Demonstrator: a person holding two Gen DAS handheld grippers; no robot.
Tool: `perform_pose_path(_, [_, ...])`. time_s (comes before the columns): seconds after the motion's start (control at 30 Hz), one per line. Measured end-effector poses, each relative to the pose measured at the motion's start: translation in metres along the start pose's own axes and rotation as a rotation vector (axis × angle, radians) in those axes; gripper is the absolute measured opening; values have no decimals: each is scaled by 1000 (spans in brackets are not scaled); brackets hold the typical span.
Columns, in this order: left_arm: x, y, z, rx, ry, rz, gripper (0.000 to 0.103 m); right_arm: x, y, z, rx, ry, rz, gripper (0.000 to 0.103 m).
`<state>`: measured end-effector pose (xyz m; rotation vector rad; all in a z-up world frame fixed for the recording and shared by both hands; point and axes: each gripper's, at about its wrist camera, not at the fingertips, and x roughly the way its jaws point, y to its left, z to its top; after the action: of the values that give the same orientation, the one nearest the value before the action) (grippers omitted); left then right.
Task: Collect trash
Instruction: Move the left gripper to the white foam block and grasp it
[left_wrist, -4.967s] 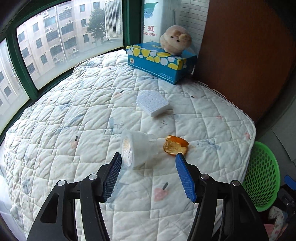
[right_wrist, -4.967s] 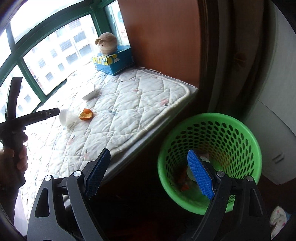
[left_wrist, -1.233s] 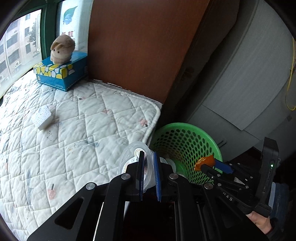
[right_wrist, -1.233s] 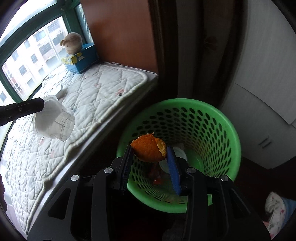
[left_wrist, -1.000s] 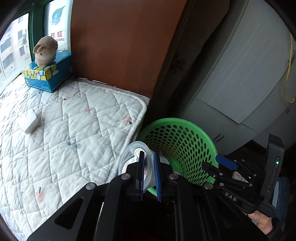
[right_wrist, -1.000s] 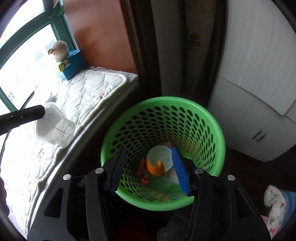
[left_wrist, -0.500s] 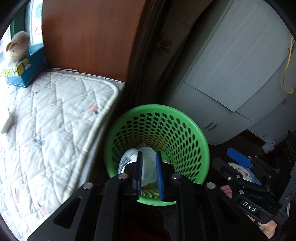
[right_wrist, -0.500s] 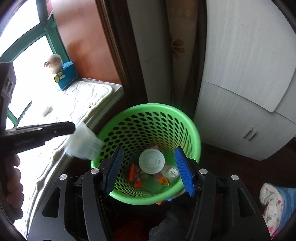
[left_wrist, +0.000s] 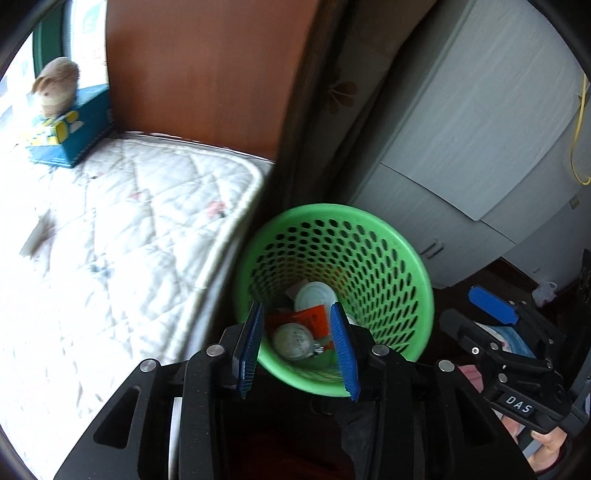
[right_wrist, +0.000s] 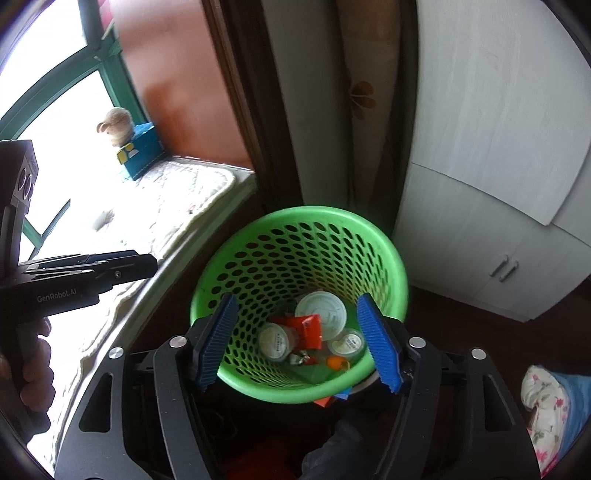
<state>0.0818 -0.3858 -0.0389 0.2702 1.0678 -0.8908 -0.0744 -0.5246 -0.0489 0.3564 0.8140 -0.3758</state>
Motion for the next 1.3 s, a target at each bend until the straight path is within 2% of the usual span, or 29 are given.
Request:
perform_pose_path(0.13, [-13,24,-3,-28,-21,35,48,3,19,5,-38,-5,22,73])
perform_pose_path(0.27, [-25,53,-5,-74,-41,87,59,8,39,10,-70,-2,44,75])
perform_pose_path(0.47, [-38,105,-4,-170,-59,153,60,19,68,16,-114,9,76,76])
perform_pose_path(0.57, [-46,133,-3,-220,-78,201,69,24,81,19,-134,13,90,76])
perform_pose_path(0.8, [-60,202,-1,-345,-101,281,69,39,113,28,-178,26,124,77])
perform_pose_path(1.03, [-72,252,-5,-430,-113,331,69,64,146,39,-217,49,160,78])
perform_pose_path(1.3, [-67,292,2,-498,-112,341,69,90,178,47,-251,77,204,78])
